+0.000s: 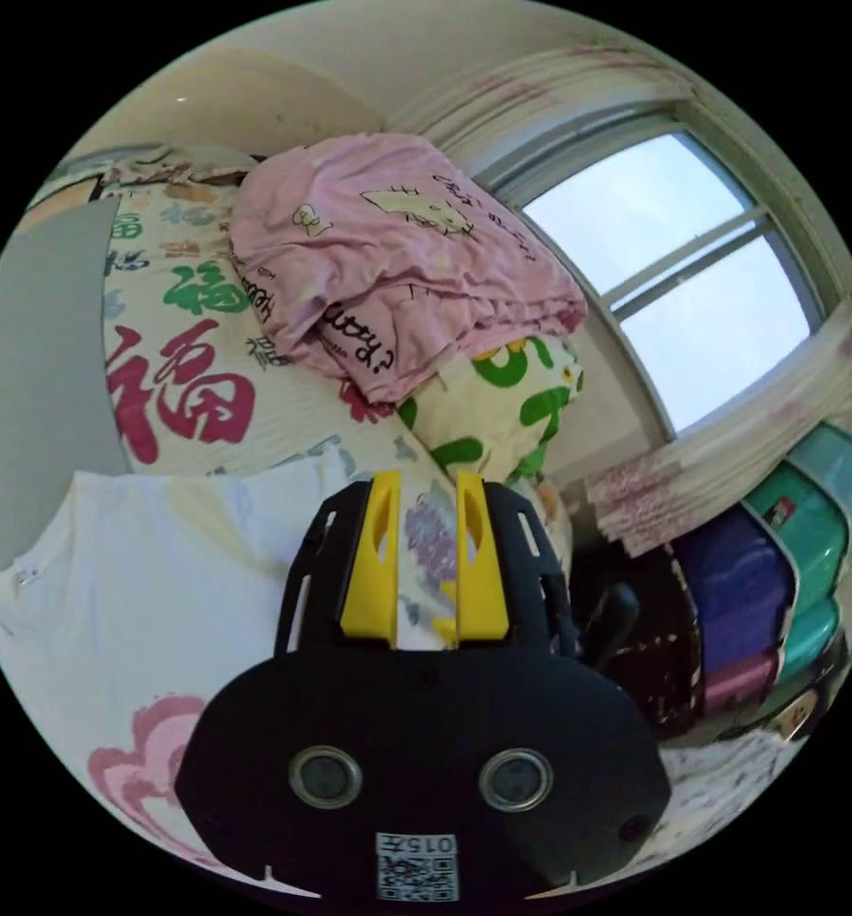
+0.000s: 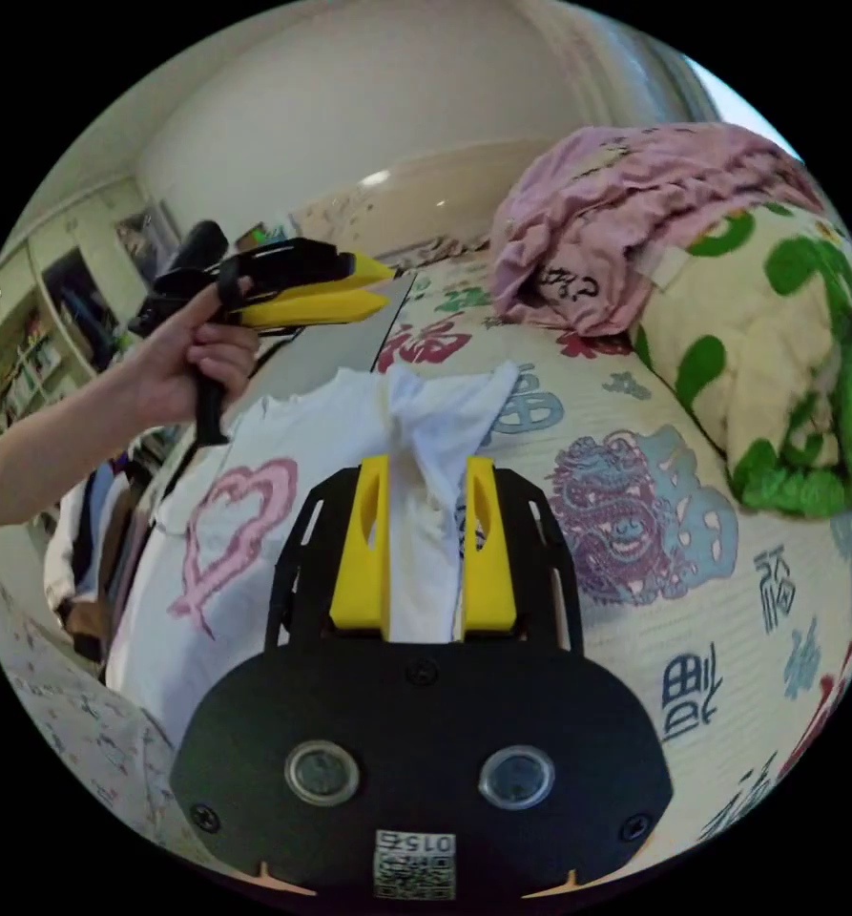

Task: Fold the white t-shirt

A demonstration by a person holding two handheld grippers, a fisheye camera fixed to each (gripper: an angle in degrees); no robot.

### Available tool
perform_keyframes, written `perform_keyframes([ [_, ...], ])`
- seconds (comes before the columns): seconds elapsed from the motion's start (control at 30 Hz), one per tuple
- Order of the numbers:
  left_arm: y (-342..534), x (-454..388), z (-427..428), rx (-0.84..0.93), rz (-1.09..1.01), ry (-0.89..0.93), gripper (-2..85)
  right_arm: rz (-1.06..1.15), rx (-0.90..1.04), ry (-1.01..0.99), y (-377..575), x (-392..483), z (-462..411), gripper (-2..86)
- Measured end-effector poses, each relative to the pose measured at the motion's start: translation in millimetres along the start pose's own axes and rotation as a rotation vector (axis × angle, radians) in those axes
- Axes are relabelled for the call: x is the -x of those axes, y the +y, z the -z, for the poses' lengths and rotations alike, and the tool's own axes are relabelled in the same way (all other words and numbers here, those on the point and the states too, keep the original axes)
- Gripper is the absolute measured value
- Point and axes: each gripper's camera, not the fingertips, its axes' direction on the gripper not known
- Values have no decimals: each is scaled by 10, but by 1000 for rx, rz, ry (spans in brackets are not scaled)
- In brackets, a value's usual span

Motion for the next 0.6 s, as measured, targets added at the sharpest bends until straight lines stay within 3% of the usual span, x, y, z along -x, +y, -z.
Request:
perform_keyframes([
  [0.13, 1103, -20, 833, 46, -96, -208, 84, 25, 142, 28, -86, -157, -798, 92],
  [0.2, 1569, 38, 1250, 70, -56, -261, 84, -80, 190, 32, -38, -483, -1100, 19],
  [0.4, 3184, -81, 2746, -67, 141, -472, 82, -709, -57, -90, 1048, -1692, -1085, 7],
  [0.5, 3852, -328, 3116, -105, 189, -567, 84, -803, -131, 11, 1565, -1787, -1048, 16],
  [0.6, 4378, -554, 3174, -86, 196, -654, 90, -738, -176, -26, 1764, -1580, -1041, 41],
])
